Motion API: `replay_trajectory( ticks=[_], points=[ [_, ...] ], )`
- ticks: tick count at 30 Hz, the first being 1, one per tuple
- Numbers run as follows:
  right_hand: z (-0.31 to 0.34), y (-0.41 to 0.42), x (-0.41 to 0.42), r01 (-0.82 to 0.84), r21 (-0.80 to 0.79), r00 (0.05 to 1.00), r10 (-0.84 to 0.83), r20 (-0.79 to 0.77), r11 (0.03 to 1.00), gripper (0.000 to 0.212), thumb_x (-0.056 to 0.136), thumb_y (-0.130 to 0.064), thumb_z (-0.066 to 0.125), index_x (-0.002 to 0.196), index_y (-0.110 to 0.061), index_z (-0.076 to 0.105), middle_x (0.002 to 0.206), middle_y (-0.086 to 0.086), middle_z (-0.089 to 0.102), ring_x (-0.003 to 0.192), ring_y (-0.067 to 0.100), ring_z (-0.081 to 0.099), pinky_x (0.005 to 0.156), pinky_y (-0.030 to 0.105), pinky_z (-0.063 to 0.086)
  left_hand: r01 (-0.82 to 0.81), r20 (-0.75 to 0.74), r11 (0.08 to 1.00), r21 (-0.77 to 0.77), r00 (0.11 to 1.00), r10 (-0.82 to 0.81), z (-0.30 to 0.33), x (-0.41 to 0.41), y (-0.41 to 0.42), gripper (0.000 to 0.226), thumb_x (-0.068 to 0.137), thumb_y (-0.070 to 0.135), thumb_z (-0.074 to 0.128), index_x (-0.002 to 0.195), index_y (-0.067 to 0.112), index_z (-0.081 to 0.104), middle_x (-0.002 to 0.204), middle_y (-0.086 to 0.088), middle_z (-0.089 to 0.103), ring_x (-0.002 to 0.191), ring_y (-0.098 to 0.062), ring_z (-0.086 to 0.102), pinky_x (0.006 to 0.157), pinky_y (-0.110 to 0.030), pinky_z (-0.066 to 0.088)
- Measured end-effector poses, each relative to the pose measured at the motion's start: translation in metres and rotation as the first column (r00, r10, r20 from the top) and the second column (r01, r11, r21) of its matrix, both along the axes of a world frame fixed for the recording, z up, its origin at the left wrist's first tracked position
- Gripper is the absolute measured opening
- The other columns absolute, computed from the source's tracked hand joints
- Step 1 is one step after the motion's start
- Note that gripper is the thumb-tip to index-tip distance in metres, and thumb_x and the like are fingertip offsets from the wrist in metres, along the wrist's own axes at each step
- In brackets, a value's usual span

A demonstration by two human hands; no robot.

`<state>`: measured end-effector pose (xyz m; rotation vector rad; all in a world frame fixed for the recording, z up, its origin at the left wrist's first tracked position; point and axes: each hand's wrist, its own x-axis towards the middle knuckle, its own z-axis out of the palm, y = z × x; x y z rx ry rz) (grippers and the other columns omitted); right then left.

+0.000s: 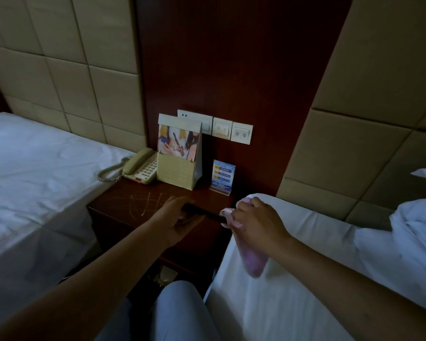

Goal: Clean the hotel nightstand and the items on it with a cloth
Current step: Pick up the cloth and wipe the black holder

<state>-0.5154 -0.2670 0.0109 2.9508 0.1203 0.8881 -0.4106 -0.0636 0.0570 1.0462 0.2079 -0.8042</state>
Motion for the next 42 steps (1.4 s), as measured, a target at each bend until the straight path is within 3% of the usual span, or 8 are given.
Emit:
replay_trajectory(
  ticks=[2, 6, 9, 14, 22, 30, 35, 42],
  points=[
    [0.002, -0.003, -0.001, -0.016, 0.051, 1.000, 0.017, -0.017, 0.999, 0.012, 0.089, -0.024, 0.069, 0.077, -0.027, 0.069, 0.077, -0.007, 0.060, 0.080, 0.011, 0.050, 0.068, 0.020, 0.044, 0.000, -0.022, 1.000, -0.006, 1.000, 0.000, -0.004, 0.001, 0.002, 0.020, 0.099, 0.020, 0.063, 0.112, 0.005, 0.060, 0.116, -0.024, 0.063, 0.102, -0.032, 0.068, 0.071, -0.039, 0.064],
    [0.017, -0.016, -0.009, 0.226, 0.259, 0.878, -0.081, -0.472, 0.939, 0.024, 0.095, -0.045, 0.062, 0.083, -0.026, 0.055, 0.084, -0.011, 0.055, 0.085, 0.015, 0.051, 0.065, 0.032, 0.037, 0.018, 0.117, 0.998, 0.054, 0.993, -0.024, -0.023, 0.005, 0.001, 0.047, 0.097, 0.034, 0.065, 0.140, 0.021, 0.051, 0.113, -0.020, 0.069, 0.087, -0.027, 0.073, 0.081, -0.042, 0.061],
    [0.026, -0.021, -0.014, 0.310, 0.603, 0.848, 0.074, -0.525, 0.735, 0.034, 0.095, -0.042, 0.065, 0.069, -0.025, 0.051, 0.065, -0.010, 0.055, 0.067, 0.007, 0.054, 0.064, 0.028, 0.041, 0.087, 0.275, 0.949, 0.304, 0.946, -0.175, -0.035, -0.007, -0.007, 0.037, 0.094, 0.037, 0.069, 0.126, 0.020, 0.064, 0.136, -0.020, 0.061, 0.121, -0.030, 0.063, 0.099, -0.038, 0.051],
    [0.033, -0.030, -0.031, 0.438, 0.715, 0.809, 0.108, -0.578, 0.545, 0.035, 0.097, -0.057, 0.056, 0.090, -0.026, 0.072, 0.091, -0.005, 0.073, 0.088, 0.010, 0.067, 0.079, 0.028, 0.051, 0.225, 0.316, 0.951, 0.212, 0.905, -0.284, -0.046, -0.017, -0.017, 0.022, 0.094, 0.012, 0.069, 0.115, 0.015, 0.071, 0.117, -0.007, 0.075, 0.107, -0.024, 0.071, 0.087, -0.035, 0.056],
    [0.028, -0.103, -0.059, 0.573, 0.606, 0.812, -0.281, -0.511, 0.552, 0.020, 0.090, -0.034, 0.067, 0.078, -0.018, 0.068, 0.077, -0.002, 0.071, 0.079, 0.019, 0.069, 0.072, 0.033, 0.053, 0.328, 0.254, 0.856, 0.400, 0.857, -0.448, -0.061, -0.036, -0.038, 0.023, 0.091, 0.011, 0.072, 0.112, 0.020, 0.070, 0.105, -0.001, 0.076, 0.092, -0.014, 0.072, 0.072, -0.026, 0.052],
    [0.015, -0.149, -0.070, 0.634, 0.423, 0.766, -0.600, -0.231, 0.647, 0.029, 0.099, -0.043, 0.055, 0.104, -0.017, 0.068, 0.108, 0.008, 0.069, 0.093, 0.032, 0.064, 0.082, 0.035, 0.047, 0.461, 0.112, 0.678, 0.572, 0.775, -0.622, -0.126, -0.081, -0.086, 0.031, 0.085, 0.007, 0.078, 0.114, 0.003, 0.068, 0.108, -0.010, 0.074, 0.094, -0.021, 0.071, 0.075, -0.027, 0.059],
    [0.005, -0.159, -0.072, 0.637, 0.461, 0.756, -0.618, -0.217, 0.618, 0.037, 0.097, -0.052, 0.052, 0.112, -0.021, 0.066, 0.114, 0.008, 0.067, 0.098, 0.035, 0.062, 0.085, 0.035, 0.047, 0.514, 0.098, 0.592, 0.621, 0.698, -0.709, -0.161, -0.105, -0.108, 0.042, 0.077, 0.008, 0.086, 0.115, -0.002, 0.071, 0.108, -0.015, 0.076, 0.102, -0.030, 0.072, 0.101, -0.045, 0.055],
    [-0.013, -0.150, -0.063, 0.575, 0.444, 0.816, -0.524, -0.245, 0.687, 0.032, 0.095, -0.049, 0.057, 0.112, -0.022, 0.064, 0.111, 0.005, 0.063, 0.096, 0.035, 0.059, 0.081, 0.038, 0.047, 0.425, 0.213, 0.515, 0.744, 0.580, -0.786, -0.170, -0.116, -0.125, 0.043, 0.088, 0.021, 0.076, 0.128, 0.012, 0.064, 0.112, -0.003, 0.070, 0.096, -0.019, 0.069, 0.078, -0.027, 0.058]
  ],
)
